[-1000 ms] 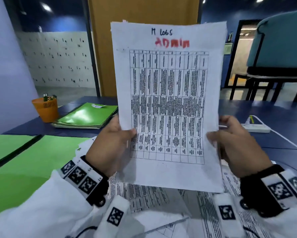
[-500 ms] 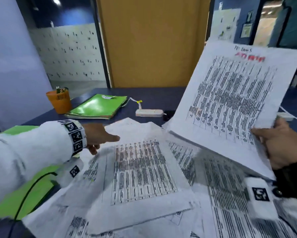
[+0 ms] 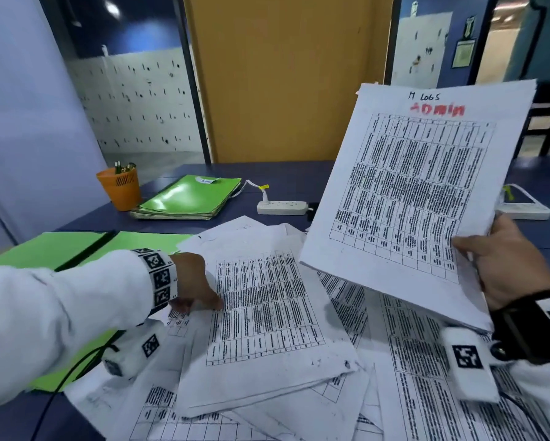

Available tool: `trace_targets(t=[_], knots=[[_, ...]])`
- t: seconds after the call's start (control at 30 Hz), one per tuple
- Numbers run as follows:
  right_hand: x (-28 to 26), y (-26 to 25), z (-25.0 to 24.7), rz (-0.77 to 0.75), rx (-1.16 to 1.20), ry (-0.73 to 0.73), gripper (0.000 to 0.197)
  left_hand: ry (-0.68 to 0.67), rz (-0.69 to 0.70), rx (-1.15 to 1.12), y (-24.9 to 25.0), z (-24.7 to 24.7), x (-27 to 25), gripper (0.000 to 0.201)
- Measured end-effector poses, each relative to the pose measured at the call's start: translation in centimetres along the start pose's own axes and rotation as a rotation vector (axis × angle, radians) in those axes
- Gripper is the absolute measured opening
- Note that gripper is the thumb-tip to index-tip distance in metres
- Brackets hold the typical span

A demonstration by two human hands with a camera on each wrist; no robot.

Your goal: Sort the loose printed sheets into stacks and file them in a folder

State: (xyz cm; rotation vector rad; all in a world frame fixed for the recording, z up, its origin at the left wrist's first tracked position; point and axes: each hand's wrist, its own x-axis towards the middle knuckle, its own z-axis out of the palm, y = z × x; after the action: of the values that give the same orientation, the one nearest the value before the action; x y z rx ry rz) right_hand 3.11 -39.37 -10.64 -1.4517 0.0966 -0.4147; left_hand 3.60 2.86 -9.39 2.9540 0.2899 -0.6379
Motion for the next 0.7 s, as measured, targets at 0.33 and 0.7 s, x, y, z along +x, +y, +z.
trace_targets(t=[0.33,0.7], knots=[[-0.2,0.1,0.1,0.004,0.003,0.003,0.044,0.078,-0.097,0.016,-0.4,-0.2,0.1,0.041],[0.0,-0.3,-0.1,0.038,0.124,0.000,0.045,0.265,0.154,-0.874,-0.7,-4.1,0.3,0.039]])
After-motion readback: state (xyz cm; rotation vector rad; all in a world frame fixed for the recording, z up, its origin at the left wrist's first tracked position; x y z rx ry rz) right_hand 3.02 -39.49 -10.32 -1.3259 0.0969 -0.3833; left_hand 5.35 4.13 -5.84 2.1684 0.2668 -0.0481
